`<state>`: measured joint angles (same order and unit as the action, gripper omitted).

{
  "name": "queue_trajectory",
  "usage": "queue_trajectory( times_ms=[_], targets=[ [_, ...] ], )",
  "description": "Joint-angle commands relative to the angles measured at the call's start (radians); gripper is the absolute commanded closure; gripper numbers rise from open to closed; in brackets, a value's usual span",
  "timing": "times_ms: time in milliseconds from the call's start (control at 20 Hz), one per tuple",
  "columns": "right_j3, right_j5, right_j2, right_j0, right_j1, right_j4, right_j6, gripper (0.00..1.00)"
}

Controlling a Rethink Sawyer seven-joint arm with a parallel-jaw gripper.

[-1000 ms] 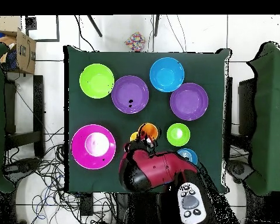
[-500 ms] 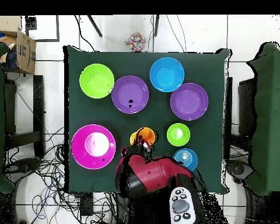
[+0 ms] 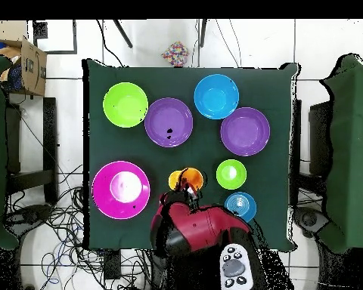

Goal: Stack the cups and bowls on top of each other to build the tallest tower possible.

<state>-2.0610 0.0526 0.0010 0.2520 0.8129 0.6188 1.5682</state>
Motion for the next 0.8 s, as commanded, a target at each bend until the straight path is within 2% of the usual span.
queue_trajectory(
  times_ms=[50,800],
  targets=[
    [-0.032,0.059,0.038,-0.011,-0.044,0.001,0.158,1.00],
    [-0.072,0.047,0.044,-0.059,-0.004,-0.039,0.181,1.00]
  ],
)
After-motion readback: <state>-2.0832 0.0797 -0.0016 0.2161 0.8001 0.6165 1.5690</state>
